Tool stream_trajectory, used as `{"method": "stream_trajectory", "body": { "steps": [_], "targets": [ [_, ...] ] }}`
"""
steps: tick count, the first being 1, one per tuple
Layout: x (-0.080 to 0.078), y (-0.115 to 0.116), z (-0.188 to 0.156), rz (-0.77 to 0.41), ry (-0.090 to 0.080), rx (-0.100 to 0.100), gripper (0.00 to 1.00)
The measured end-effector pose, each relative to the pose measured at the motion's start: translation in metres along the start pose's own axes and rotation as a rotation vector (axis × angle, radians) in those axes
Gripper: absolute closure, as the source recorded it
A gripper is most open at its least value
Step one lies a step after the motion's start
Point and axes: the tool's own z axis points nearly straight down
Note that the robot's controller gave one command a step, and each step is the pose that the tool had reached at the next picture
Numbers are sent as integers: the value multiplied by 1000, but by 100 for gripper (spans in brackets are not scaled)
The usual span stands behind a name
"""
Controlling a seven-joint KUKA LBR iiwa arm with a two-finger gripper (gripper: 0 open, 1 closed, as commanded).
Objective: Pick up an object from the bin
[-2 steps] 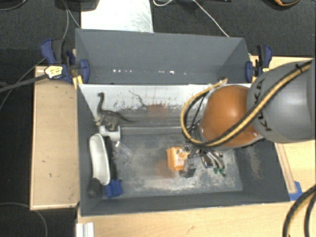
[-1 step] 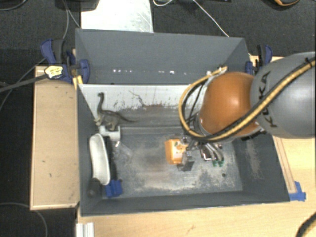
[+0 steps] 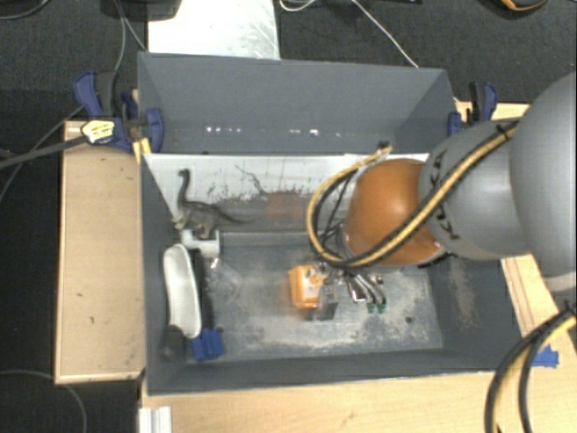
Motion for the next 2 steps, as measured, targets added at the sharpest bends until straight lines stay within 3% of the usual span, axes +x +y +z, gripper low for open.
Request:
{"method": "stream_trajectory", "body": {
  "steps": [1, 2],
  "targets": [
    [1, 3, -109, 4, 13, 1, 100],
    [-15, -2, -49, 14, -4, 0, 100]
  ]
}}
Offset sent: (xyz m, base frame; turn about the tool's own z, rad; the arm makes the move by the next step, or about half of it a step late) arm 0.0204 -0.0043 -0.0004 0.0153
